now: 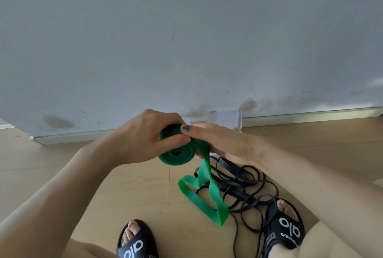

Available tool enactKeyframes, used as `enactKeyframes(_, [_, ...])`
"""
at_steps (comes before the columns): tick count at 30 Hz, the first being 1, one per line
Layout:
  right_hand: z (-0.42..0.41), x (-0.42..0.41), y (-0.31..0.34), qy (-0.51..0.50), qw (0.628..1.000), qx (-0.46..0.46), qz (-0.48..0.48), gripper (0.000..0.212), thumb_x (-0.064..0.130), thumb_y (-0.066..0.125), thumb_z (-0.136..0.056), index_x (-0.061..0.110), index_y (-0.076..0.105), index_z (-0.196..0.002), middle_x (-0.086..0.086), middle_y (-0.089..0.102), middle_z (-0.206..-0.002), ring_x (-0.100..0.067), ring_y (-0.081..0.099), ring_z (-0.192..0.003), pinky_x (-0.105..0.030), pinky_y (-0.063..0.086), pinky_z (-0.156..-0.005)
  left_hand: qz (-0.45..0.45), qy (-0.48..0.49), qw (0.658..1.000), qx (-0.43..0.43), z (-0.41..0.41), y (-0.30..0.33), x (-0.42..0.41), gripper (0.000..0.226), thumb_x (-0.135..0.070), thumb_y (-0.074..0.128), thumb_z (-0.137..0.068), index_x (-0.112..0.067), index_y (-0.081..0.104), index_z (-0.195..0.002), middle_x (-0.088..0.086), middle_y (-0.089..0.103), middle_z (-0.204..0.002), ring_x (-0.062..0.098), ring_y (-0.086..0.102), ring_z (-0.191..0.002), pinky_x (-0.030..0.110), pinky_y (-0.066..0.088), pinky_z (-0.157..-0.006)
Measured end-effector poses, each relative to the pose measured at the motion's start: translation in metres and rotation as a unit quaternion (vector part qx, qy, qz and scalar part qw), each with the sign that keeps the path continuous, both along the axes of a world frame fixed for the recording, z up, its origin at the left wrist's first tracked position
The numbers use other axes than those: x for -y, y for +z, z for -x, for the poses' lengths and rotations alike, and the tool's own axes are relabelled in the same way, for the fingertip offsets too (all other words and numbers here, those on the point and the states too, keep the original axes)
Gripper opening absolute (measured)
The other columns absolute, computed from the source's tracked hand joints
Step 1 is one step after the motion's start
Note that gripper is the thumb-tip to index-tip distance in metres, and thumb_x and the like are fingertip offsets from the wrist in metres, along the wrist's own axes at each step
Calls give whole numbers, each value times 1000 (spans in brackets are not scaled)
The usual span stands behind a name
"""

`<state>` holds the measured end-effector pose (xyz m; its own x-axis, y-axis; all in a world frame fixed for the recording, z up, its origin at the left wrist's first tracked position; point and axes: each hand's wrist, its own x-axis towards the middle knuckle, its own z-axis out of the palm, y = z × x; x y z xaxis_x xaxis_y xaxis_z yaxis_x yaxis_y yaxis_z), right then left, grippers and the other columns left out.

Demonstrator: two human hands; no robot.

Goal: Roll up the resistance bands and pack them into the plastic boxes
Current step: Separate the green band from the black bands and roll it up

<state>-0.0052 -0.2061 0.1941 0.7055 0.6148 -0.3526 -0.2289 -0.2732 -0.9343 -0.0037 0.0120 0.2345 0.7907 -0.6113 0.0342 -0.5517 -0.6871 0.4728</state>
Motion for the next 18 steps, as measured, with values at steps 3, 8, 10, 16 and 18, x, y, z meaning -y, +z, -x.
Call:
enactKeyframes(3, [4,5,3,-65,996,56,-11,42,44,72,-93,12,60,-118,-2,68,-84,-10,58,-76,-29,46,-75,43,61,997,-36,-4,4,-14,31,-58,55,-90,-31,69,-96,-13,69,-76,10,66,-74,20,49,-63])
enactKeyframes(8, [13,6,7,-101,962,251,47,32,34,81,-88,26,64,-114,-12,68,-94,-31,59,-80,-43,47,-69,117,112,982,-93,-6,11,-21,27,-48,57,-92,-29,73,-99,-6,73,-83,13,67,-79,25,52,-69])
enactKeyframes(10, [11,9,7,-108,973,204,21,32,37,82,-86,27,67,-112,-11,68,-90,-31,58,-77,-41,45,-69,130,108,980,-104,-5,11,-19,28,-50,57,-94,-28,73,-100,-5,73,-82,13,66,-78,24,51,-68])
enactKeyframes(16, [11,9,15,-35,997,-22,-71,42,50,66,-93,19,64,-122,0,76,-96,-6,59,-70,-26,41,-68,186,113,967,-131,-2,11,-14,27,-49,59,-96,-27,73,-102,-4,74,-86,11,68,-80,18,50,-70])
enactKeyframes(18, [13,5,17,-23,985,-99,-140,34,49,55,-98,22,65,-116,6,75,-87,-7,54,-62,-26,39,-65,220,109,959,-145,1,8,-8,36,-53,56,-91,-25,73,-106,-1,76,-92,17,72,-88,29,56,-76])
